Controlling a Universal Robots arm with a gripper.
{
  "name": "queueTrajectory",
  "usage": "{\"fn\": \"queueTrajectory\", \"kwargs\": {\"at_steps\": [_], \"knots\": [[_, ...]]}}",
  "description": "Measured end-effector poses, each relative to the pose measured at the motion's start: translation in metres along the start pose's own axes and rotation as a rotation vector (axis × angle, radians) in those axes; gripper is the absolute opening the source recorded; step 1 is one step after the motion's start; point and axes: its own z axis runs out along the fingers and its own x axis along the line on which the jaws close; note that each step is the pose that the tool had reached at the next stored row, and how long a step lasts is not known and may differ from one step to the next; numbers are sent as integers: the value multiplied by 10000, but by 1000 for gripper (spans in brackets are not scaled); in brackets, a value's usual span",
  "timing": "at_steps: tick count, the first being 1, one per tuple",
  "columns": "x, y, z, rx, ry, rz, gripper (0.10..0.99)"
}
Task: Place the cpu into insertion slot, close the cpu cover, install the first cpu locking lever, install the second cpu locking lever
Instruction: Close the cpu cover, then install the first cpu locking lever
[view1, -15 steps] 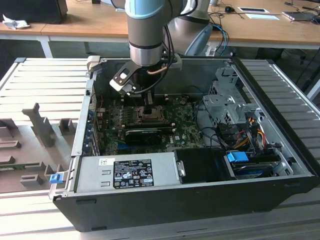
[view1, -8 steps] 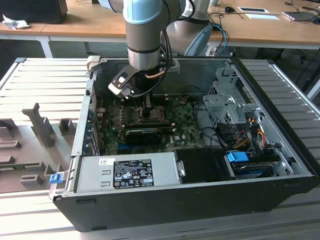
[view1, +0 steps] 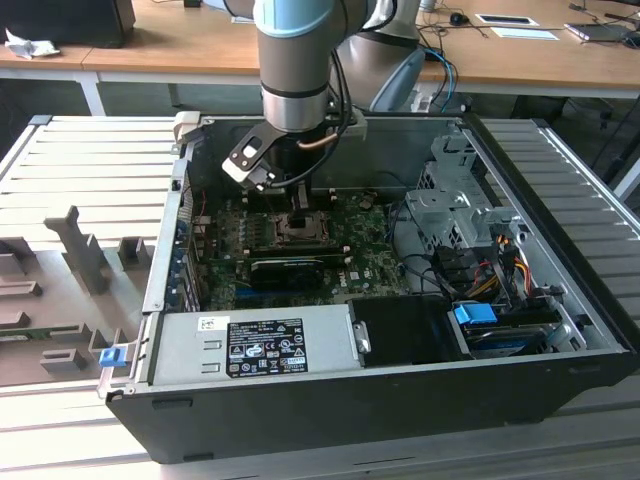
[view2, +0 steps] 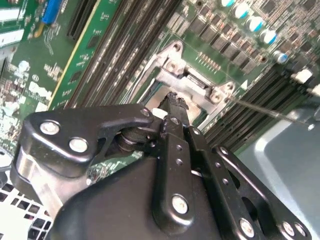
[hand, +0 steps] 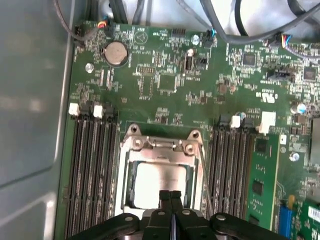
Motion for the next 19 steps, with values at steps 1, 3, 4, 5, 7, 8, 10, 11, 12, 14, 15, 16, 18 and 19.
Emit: {"fn": "queueTrajectory", "kwargs": {"at_steps": [1,3,4,5,7,8,10,11,12,14,15,16,18,19], "knots": [[-2,27,2,2,1,3,106],[-5,55,3,6,1,2,106],[-6,80,4,11,2,2,106],[-8,104,5,15,2,0,106],[-9,120,6,18,2,2,106],[-10,129,6,20,2,2,106],[-11,138,7,21,2,2,106],[-11,139,7,22,2,3,106],[-11,142,7,22,2,2,106],[-10,143,6,21,3,2,106],[-11,143,3,22,3,2,106],[-11,143,1,21,4,2,106],[-11,143,-13,22,2,2,106],[-11,143,-15,21,4,2,106]]}}
